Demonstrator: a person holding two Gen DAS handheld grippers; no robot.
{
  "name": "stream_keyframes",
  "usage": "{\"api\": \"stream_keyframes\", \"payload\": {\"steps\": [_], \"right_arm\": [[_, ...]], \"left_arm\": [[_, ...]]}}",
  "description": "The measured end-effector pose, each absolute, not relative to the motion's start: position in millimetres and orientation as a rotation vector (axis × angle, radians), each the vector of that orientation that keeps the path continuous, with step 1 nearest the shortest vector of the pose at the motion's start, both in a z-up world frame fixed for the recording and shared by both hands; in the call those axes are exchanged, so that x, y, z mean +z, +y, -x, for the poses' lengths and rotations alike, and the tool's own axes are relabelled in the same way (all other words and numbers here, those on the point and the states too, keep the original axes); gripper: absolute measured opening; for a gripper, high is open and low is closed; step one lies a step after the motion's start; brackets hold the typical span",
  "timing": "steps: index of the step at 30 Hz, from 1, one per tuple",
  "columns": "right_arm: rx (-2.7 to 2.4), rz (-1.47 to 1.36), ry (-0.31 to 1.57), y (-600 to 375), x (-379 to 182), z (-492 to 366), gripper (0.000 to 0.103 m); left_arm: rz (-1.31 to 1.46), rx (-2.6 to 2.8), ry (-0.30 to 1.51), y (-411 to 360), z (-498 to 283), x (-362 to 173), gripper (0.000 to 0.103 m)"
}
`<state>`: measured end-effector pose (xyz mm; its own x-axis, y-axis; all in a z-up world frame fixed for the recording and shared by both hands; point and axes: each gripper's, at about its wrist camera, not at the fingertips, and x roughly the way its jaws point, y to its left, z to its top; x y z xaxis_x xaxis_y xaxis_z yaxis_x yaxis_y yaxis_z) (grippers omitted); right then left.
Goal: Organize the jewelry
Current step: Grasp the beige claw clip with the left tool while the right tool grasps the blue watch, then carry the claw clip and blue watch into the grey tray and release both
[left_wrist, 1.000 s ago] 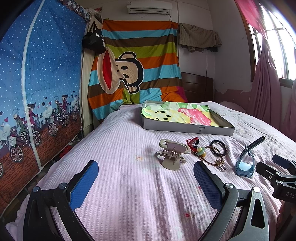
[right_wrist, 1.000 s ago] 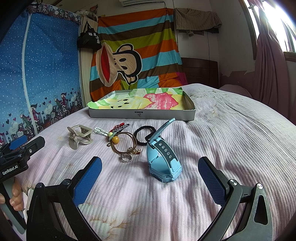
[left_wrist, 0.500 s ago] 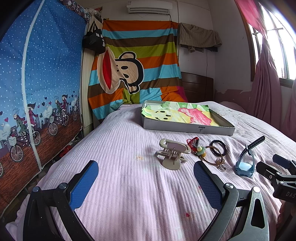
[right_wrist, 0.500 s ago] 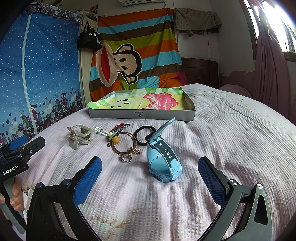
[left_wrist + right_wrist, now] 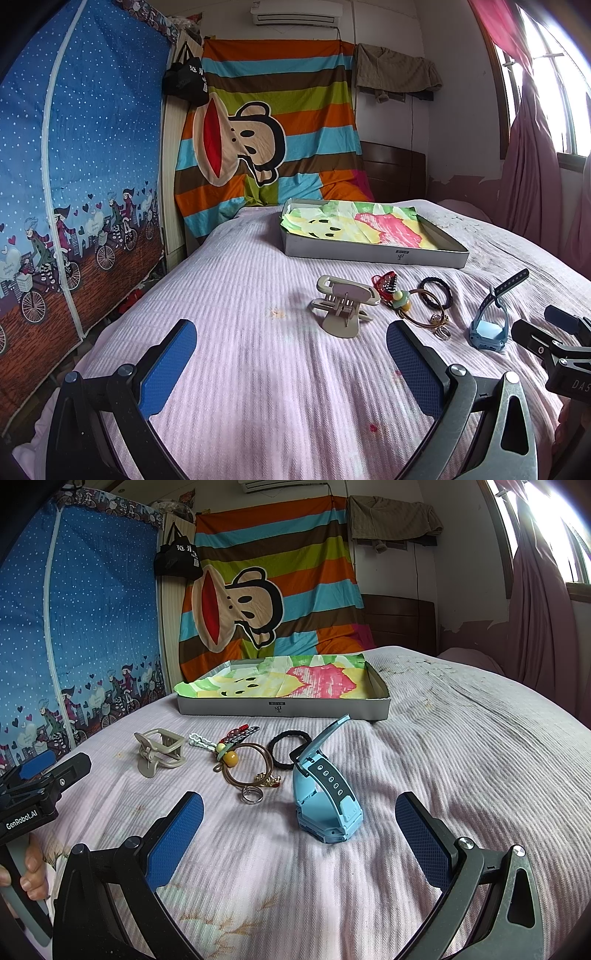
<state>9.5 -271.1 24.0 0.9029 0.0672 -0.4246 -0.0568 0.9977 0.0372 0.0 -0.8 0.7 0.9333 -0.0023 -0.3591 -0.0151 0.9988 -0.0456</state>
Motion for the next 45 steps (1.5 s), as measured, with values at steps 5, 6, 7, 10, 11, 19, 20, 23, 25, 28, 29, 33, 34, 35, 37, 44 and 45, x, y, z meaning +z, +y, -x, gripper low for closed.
{"api": "stream_keyframes", "payload": {"steps": [5, 6, 7, 10, 11, 19, 20, 23, 25, 28, 29, 33, 34, 35, 37, 44, 45], "right_arm": [[0.056, -0.039, 0.440, -280, 30, -14, 0.102], [0.053, -0.041, 0.444, -282, 31, -15, 0.102], [0.051, -0.043, 0.449, -284, 33, -18, 0.102], [0.055, -0.055, 0.472, -291, 34, -25, 0.102], [0.058, -0.057, 0.483, -294, 34, -27, 0.102], [0.093, -0.089, 0.584, -304, 23, -64, 0.102], [0.103, -0.092, 0.601, -304, 20, -70, 0.102], [0.131, -0.089, 0.651, -301, 11, -85, 0.095], [0.142, -0.084, 0.684, -299, 4, -92, 0.085], [0.148, -0.089, 0.732, -297, -6, -99, 0.069], [0.150, -0.091, 0.748, -297, -8, -100, 0.066], [0.158, -0.079, 0.784, -294, -15, -103, 0.066], [0.159, -0.075, 0.792, -293, -17, -103, 0.066], [0.159, -0.069, 0.800, -291, -19, -103, 0.065], [0.154, -0.058, 0.812, -289, -21, -103, 0.061], [0.138, -0.055, 0.813, -286, -24, -100, 0.049], [0.138, -0.050, 0.811, -286, -24, -100, 0.049]], "left_arm": [[0.050, -0.022, 0.397, -3, -8, 0, 0.103], [0.053, -0.035, 0.405, -5, -11, 3, 0.103], [0.054, -0.052, 0.417, -7, -13, 4, 0.103], [0.041, -0.093, 0.446, -15, -24, 6, 0.103], [0.033, -0.103, 0.456, -18, -28, 7, 0.103], [-0.030, -0.144, 0.590, -38, -69, 7, 0.103], [-0.043, -0.147, 0.605, -41, -74, 6, 0.103], [-0.081, -0.154, 0.645, -47, -86, 2, 0.103], [-0.094, -0.158, 0.669, -49, -92, -1, 0.103], [-0.094, -0.161, 0.713, -50, -102, -7, 0.095], [-0.089, -0.161, 0.726, -49, -105, -9, 0.095], [-0.066, -0.160, 0.755, -42, -113, -14, 0.087], [-0.067, -0.158, 0.757, -42, -113, -15, 0.083], [-0.070, -0.156, 0.759, -42, -113, -15, 0.082], [-0.078, -0.154, 0.760, -43, -115, -15, 0.073], [-0.105, -0.160, 0.767, -47, -116, -17, 0.062], [-0.107, -0.164, 0.765, -47, -116, -17, 0.062]]}}
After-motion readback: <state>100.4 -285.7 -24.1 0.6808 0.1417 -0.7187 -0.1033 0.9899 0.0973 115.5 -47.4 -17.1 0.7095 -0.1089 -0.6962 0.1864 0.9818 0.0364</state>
